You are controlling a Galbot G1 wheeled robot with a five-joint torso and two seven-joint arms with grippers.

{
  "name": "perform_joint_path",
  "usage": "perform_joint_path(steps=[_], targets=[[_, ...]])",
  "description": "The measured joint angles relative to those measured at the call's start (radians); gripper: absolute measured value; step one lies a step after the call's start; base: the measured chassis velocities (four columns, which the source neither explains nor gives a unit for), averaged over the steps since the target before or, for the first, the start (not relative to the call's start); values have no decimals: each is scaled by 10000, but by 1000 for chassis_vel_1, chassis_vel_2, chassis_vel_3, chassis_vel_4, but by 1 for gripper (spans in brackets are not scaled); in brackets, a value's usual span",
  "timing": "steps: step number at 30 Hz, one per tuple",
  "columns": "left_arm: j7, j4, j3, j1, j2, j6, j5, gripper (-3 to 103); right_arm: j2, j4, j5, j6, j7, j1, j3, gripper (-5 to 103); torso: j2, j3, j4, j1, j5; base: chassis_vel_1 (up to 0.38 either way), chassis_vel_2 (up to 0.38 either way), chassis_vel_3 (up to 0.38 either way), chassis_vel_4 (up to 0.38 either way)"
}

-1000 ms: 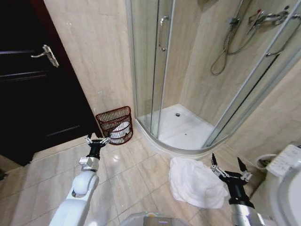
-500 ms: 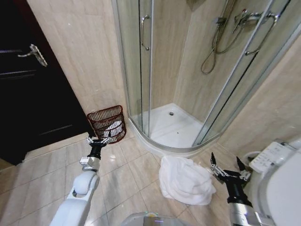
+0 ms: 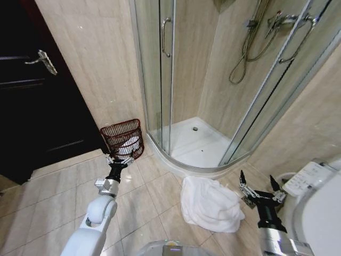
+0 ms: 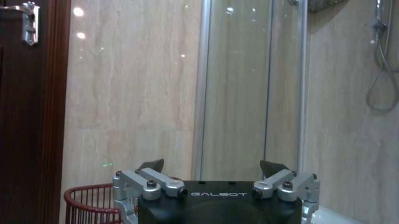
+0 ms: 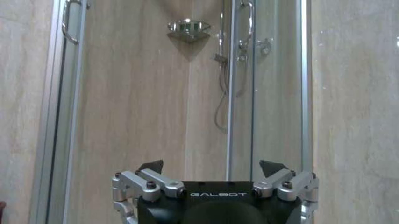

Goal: Discard the used towel into the hamper.

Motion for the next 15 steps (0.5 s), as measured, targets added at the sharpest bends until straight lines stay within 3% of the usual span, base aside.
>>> perform_joint_path(steps=[15], targets=[[-540, -621, 139, -45, -777, 870, 699, 100, -5, 267, -205, -300, -421, 282, -304, 100, 634, 396, 0, 236, -1, 0, 0, 0, 0]])
